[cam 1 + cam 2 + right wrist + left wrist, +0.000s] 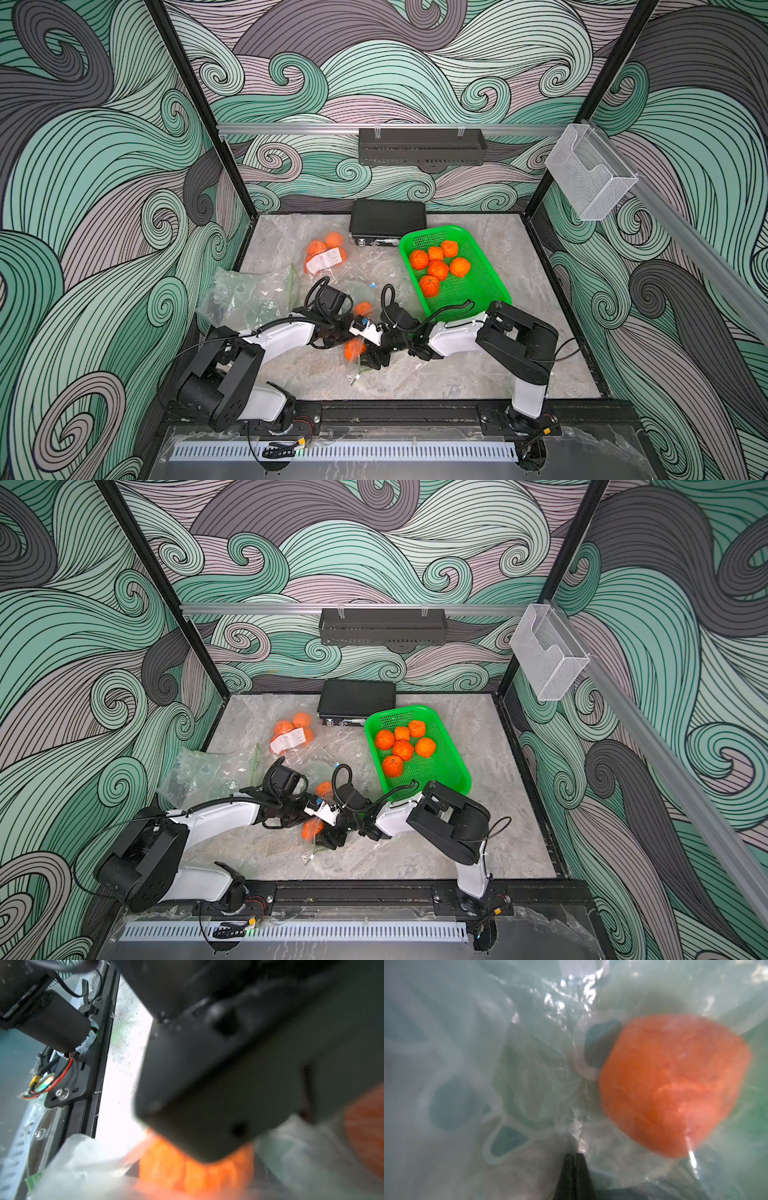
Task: Open the zip-top bag and take out the orange
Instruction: Pick up the orange from the zipper food storage bag.
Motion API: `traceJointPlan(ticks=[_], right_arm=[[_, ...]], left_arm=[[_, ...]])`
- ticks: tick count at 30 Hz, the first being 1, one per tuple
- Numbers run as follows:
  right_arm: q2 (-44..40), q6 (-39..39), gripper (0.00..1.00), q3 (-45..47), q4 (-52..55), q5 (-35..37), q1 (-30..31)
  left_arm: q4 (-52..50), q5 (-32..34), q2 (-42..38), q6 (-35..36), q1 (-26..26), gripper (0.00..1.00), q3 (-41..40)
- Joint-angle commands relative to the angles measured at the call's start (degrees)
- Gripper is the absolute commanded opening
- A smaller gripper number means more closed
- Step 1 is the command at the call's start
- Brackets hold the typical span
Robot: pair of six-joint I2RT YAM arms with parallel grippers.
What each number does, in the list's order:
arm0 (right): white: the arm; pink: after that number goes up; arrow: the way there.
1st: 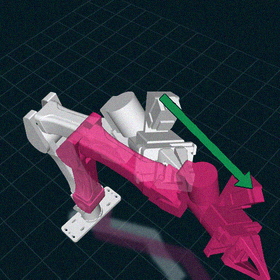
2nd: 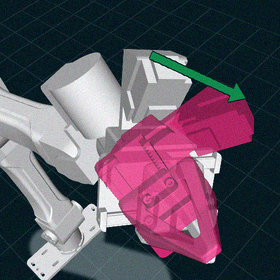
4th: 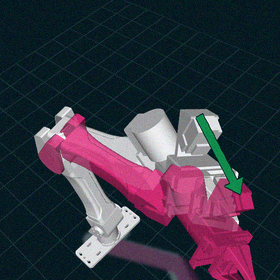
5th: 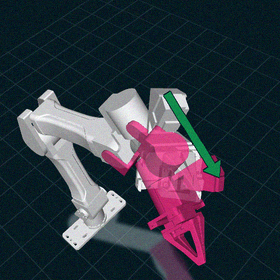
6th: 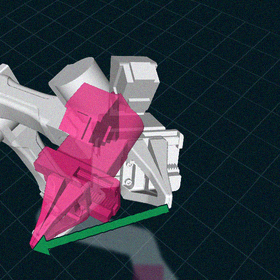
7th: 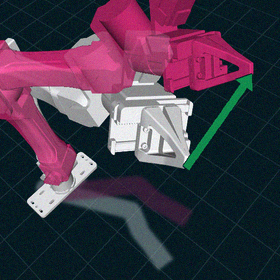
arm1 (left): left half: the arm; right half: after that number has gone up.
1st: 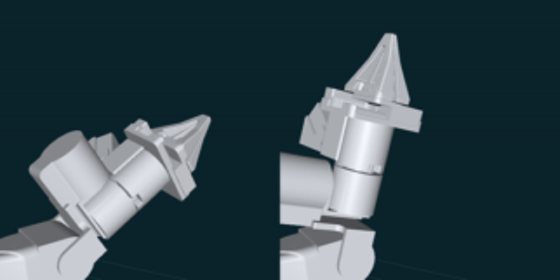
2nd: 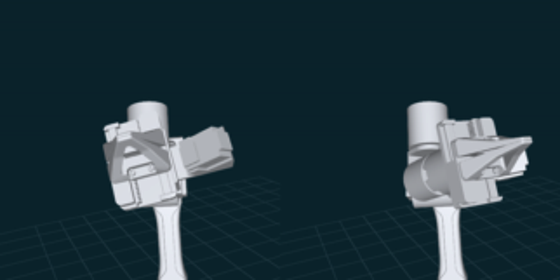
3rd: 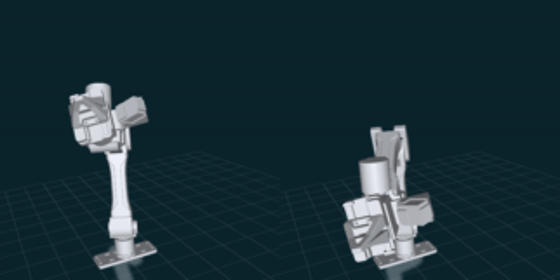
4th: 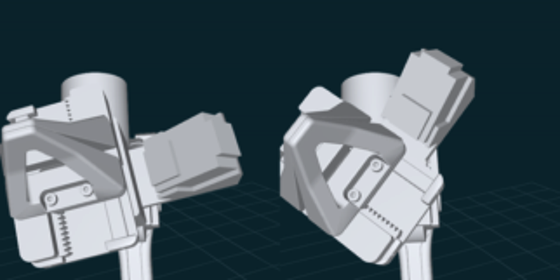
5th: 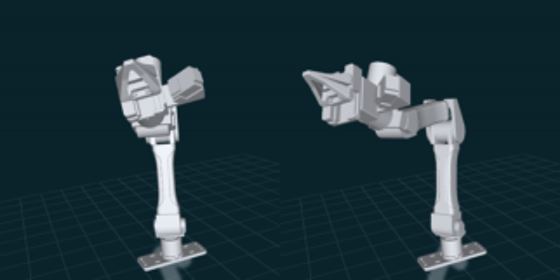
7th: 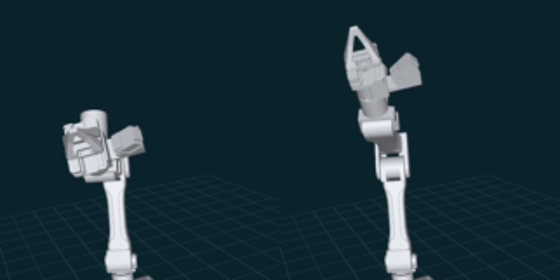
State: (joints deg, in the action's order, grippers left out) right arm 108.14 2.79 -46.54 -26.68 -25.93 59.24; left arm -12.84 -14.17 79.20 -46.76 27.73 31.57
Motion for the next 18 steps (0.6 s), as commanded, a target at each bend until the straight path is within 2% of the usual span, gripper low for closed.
traceJointPlan(ticks=[1,5,14,18], right_arm=[[-2.6,0.1,0.59,1.4,-1.7,2.0,-0.3],[-6.4,-1.4,0.57,4.5,0.2,3.5,-2.3],[-14.9,-4.9,0.57,10.3,6.8,7.0,-9.9],[-19.6,-6.2,0.56,11.2,11.8,7.2,-10.9]], left_arm=[[-5.1,3.3,-1.1,0.6,0.9,0.02,-0.1],[-6.9,6.7,0.0,1.2,0.8,0.0,0.4],[-5.4,8.4,1.4,0.5,0.8,0.0,-1.3],[-5.4,8.5,1.0,0.5,0.8,0.0,-1.6]])
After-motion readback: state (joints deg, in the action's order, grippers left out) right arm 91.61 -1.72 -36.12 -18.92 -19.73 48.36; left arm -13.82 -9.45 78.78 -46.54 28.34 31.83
